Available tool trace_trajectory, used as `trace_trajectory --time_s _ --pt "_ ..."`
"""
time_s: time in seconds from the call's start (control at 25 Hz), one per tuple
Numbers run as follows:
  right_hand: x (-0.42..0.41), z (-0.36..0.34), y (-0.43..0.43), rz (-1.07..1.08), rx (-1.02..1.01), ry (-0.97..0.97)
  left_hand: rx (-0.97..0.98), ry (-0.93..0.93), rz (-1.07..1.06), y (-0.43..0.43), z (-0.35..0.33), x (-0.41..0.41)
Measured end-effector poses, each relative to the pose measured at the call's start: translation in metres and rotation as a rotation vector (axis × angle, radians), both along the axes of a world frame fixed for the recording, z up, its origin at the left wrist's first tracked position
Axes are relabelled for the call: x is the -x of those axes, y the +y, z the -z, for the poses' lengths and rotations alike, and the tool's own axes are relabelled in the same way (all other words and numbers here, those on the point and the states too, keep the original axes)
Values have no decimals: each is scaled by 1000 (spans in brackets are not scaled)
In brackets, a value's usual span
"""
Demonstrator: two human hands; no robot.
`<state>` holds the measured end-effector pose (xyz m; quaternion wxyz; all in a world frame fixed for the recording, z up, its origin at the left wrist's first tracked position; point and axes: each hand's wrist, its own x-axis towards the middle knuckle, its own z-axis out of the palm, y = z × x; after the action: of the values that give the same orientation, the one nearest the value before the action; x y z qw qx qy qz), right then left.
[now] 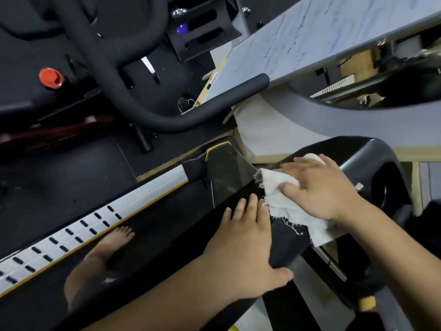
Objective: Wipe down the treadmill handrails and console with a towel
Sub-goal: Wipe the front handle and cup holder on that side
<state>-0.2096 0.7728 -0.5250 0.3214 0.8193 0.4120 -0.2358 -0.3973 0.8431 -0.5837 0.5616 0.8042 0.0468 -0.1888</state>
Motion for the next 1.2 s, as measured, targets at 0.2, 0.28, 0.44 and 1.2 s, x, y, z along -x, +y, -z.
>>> trace_trajectory --time_s 0.2,0.28,0.44,1.2 --pt "28 -34 -17 -71 -193 307 134 164 -63 5 10 1" --pt "-2 -23 -3 40 -54 170 129 199 -10 6 10 0" --pt "-7 49 47 89 353 87 140 209 -7 9 5 1" --pt "-3 -30 -56 3 -536 129 200 95 114 23 11 -4"
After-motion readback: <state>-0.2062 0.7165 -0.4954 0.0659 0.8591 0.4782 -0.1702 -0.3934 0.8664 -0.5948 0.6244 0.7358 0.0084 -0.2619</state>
